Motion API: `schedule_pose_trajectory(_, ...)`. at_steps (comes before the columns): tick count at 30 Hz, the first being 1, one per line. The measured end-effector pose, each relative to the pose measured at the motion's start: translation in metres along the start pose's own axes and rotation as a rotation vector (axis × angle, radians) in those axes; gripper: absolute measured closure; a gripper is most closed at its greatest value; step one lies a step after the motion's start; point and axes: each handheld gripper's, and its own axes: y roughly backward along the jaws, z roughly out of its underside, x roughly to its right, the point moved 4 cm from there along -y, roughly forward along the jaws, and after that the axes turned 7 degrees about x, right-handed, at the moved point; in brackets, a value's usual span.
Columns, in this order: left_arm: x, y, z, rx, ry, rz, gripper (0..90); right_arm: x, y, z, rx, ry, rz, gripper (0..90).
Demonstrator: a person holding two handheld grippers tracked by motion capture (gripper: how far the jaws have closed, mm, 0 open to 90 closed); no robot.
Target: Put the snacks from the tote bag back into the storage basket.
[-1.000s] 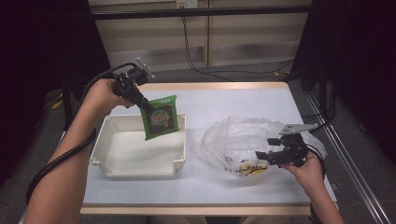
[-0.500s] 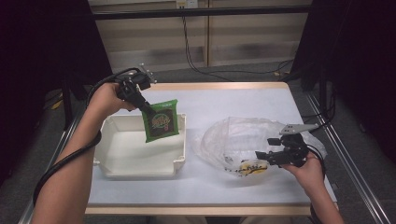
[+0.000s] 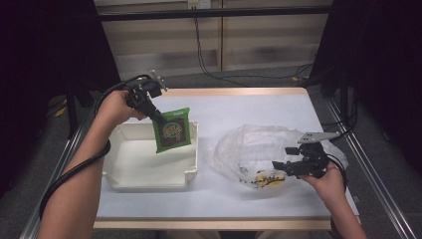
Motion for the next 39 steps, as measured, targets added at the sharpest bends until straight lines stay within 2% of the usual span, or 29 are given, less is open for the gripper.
schedule_pose_trajectory(1, -0.001, 0.001, 0.001, -0.021, -0.010, 0.017, 74.7, 0.000, 0.000, 0.000, 0.004, 0.004, -0.005, 20.1)
schedule_pose_trajectory(2, -0.001, -0.001, 0.001, -0.023, -0.014, 0.015, 74.7, 0.000, 0.000, -0.001, 0.006, 0.004, -0.006, 20.0)
schedule_pose_trajectory(3, -0.001, -0.003, 0.001, -0.007, -0.007, 0.007, 74.7, -0.001, 0.000, -0.001, 0.004, 0.002, -0.005, 20.0)
schedule_pose_trajectory(4, -0.001, -0.003, 0.002, -0.017, -0.013, 0.010, 74.7, -0.001, 0.000, -0.002, 0.006, 0.002, -0.003, 20.1)
schedule_pose_trajectory(5, 0.000, -0.004, 0.002, -0.010, 0.001, 0.009, 74.7, -0.001, 0.000, -0.002, 0.006, -0.002, -0.003, 20.1)
schedule_pose_trajectory(7, -0.001, -0.004, 0.002, -0.019, -0.013, 0.013, 74.7, -0.001, 0.000, -0.003, 0.003, 0.005, -0.003, 20.0)
schedule_pose_trajectory(8, -0.001, -0.006, 0.002, -0.006, -0.006, 0.012, 74.7, -0.001, 0.000, -0.004, 0.004, 0.007, -0.002, 20.0)
schedule_pose_trajectory(9, -0.002, -0.005, 0.002, -0.025, -0.015, 0.026, 74.7, -0.001, 0.000, -0.004, 0.005, 0.008, -0.003, 20.0)
schedule_pose_trajectory(11, -0.003, -0.006, 0.003, -0.027, -0.020, 0.025, 74.6, -0.001, 0.000, -0.004, 0.006, 0.009, -0.003, 20.0)
schedule_pose_trajectory(12, -0.002, -0.007, 0.003, -0.017, -0.006, 0.026, 74.6, -0.001, 0.000, -0.004, 0.005, 0.010, -0.003, 20.0)
schedule_pose_trajectory(14, -0.003, -0.008, 0.003, -0.014, -0.004, 0.025, 74.5, 0.000, 0.000, -0.004, 0.006, 0.005, 0.001, 20.0)
schedule_pose_trajectory(21, -0.006, -0.013, 0.004, -0.019, -0.012, 0.031, 74.3, -0.001, -0.001, -0.006, 0.010, 0.002, -0.004, 20.0)
schedule_pose_trajectory(23, -0.007, -0.015, 0.003, -0.009, -0.011, 0.021, 74.3, -0.002, -0.002, -0.006, 0.010, 0.007, -0.003, 20.0)
schedule_pose_trajectory(24, -0.007, -0.015, 0.003, -0.019, -0.015, 0.037, 74.3, -0.002, -0.002, -0.006, 0.008, 0.005, -0.002, 20.0)
schedule_pose_trajectory(25, -0.007, -0.016, 0.002, -0.014, -0.005, 0.031, 74.3, -0.002, -0.002, -0.005, 0.006, 0.008, -0.003, 20.0)
schedule_pose_trajectory(27, -0.008, -0.017, 0.002, -0.024, -0.015, 0.029, 74.2, -0.001, -0.003, -0.004, 0.002, -0.003, -0.001, 20.0)
schedule_pose_trajectory(28, -0.009, -0.017, 0.001, -0.029, -0.034, 0.032, 74.0, -0.001, -0.003, -0.004, 0.001, -0.001, -0.001, 20.0)
schedule_pose_trajectory(31, -0.010, -0.021, 0.001, -0.009, -0.024, 0.017, 73.8, -0.001, -0.003, -0.004, 0.003, -0.001, 0.002, 20.0)
schedule_pose_trajectory(32, -0.012, -0.020, 0.001, -0.034, -0.047, 0.028, 73.8, 0.000, -0.003, -0.004, 0.005, -0.003, 0.001, 20.0)
schedule_pose_trajectory(33, -0.011, -0.022, 0.000, -0.025, -0.031, 0.030, 73.8, 0.000, -0.003, -0.004, 0.007, -0.003, 0.000, 20.0)
schedule_pose_trajectory(34, -0.012, -0.022, 0.000, -0.033, -0.037, 0.018, 73.8, -0.001, -0.003, -0.004, 0.006, -0.004, 0.002, 20.0)
schedule_pose_trajectory(35, -0.012, -0.022, -0.001, -0.034, -0.040, 0.028, 73.7, -0.001, -0.003, -0.004, 0.005, -0.002, 0.001, 20.0)
schedule_pose_trajectory(36, -0.012, -0.023, -0.001, -0.031, -0.029, 0.023, 73.7, -0.001, -0.003, -0.004, 0.006, 0.000, 0.000, 20.0)
schedule_pose_trajectory(39, -0.014, -0.023, -0.003, -0.017, -0.044, 0.015, 73.5, 0.000, -0.004, -0.004, 0.005, 0.003, -0.001, 20.0)
